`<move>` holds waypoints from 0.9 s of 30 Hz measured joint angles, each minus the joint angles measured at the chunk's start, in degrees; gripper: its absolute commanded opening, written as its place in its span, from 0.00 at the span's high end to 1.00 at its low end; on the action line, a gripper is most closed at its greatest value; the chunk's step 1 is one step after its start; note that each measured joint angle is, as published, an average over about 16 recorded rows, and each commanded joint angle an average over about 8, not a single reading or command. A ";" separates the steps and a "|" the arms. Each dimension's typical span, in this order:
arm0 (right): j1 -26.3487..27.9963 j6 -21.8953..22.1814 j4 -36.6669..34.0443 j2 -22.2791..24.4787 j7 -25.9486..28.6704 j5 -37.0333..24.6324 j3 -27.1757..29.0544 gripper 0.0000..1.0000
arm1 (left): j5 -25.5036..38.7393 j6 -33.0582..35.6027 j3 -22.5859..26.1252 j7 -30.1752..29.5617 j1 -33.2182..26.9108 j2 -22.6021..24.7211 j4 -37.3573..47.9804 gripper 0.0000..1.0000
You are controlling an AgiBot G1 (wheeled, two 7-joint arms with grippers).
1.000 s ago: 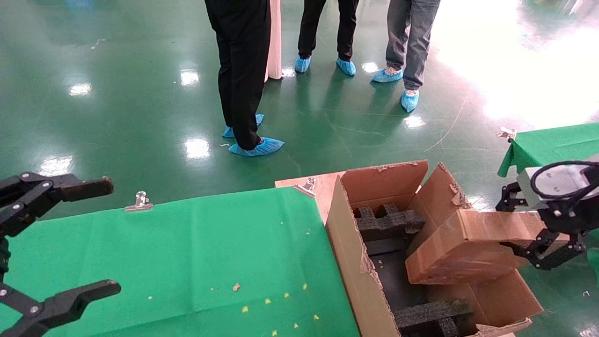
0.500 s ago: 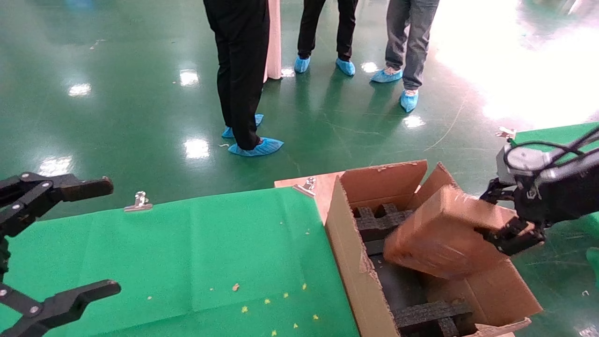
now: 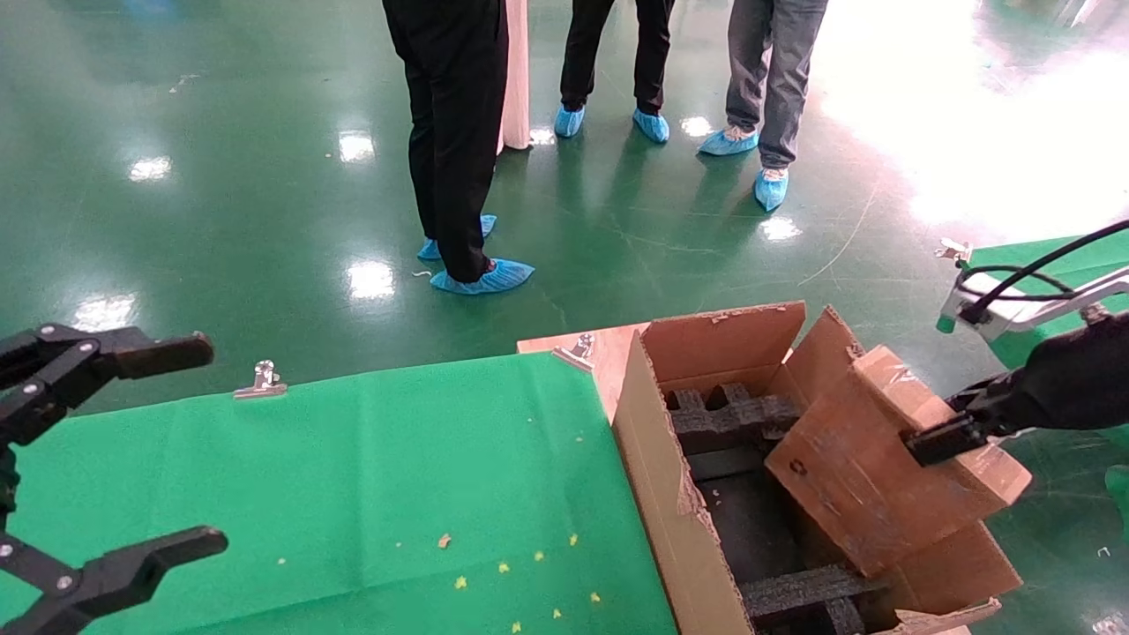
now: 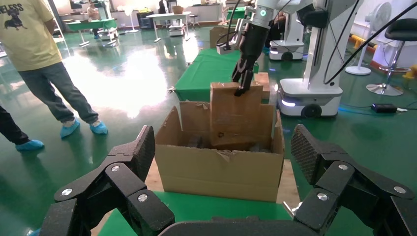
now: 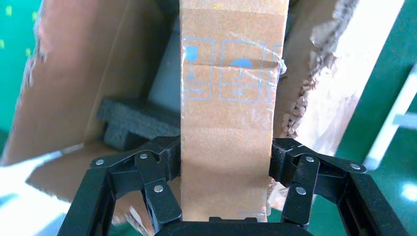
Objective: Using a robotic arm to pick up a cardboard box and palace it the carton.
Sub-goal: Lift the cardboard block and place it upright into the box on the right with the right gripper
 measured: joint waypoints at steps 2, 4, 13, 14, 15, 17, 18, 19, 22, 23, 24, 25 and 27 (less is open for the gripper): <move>-0.14 1.48 0.94 0.77 2.84 0.23 -0.19 1.00 | 0.00 0.00 0.00 0.00 0.00 0.00 0.00 0.00; -0.29 3.05 1.92 1.52 5.47 0.43 -0.37 1.00 | 0.00 0.00 0.00 0.00 0.00 0.00 0.00 0.00; -0.72 10.33 6.87 3.75 14.06 -0.34 -1.46 1.00 | -0.01 0.00 0.01 0.00 0.00 0.00 0.00 0.00; -0.75 11.07 7.42 3.89 14.78 -0.52 -1.59 1.00 | -0.01 0.00 0.01 0.00 0.00 0.00 0.00 0.00; -0.78 11.79 7.96 4.01 15.47 -0.70 -1.72 1.00 | -0.01 0.00 0.01 0.00 0.00 0.00 0.00 0.00; -0.84 13.15 8.98 4.21 16.75 -1.07 -1.97 1.00 | -0.01 0.00 0.01 0.01 0.00 0.00 0.00 0.00; -0.88 13.81 9.47 4.28 17.34 -1.26 -2.10 1.00 | -0.01 0.00 0.01 0.01 0.00 0.00 0.00 0.00; -0.93 14.46 9.95 4.35 17.93 -1.44 -2.21 1.00 | -0.01 0.00 0.01 0.01 0.00 0.00 0.00 0.00; -1.14 16.35 11.31 4.48 19.52 -1.95 -2.55 1.00 | -0.01 -0.01 0.01 0.01 0.00 -0.01 0.00 0.00; -1.23 16.97 11.72 4.47 20.02 -2.14 -2.68 1.00 | -0.01 -0.01 0.02 0.01 0.00 -0.01 0.00 0.00; -1.34 17.59 12.12 4.45 20.53 -2.32 -2.80 1.00 | -0.01 -0.01 0.02 0.01 0.00 -0.01 0.00 0.00; -1.46 18.21 12.51 4.42 21.04 -2.48 -2.91 1.00 | -0.01 -0.01 0.02 0.01 0.00 -0.01 0.00 0.00; -1.79 19.47 13.27 4.28 22.02 -2.78 -3.13 1.00 | -0.01 -0.01 0.02 0.01 0.00 -0.01 0.00 0.00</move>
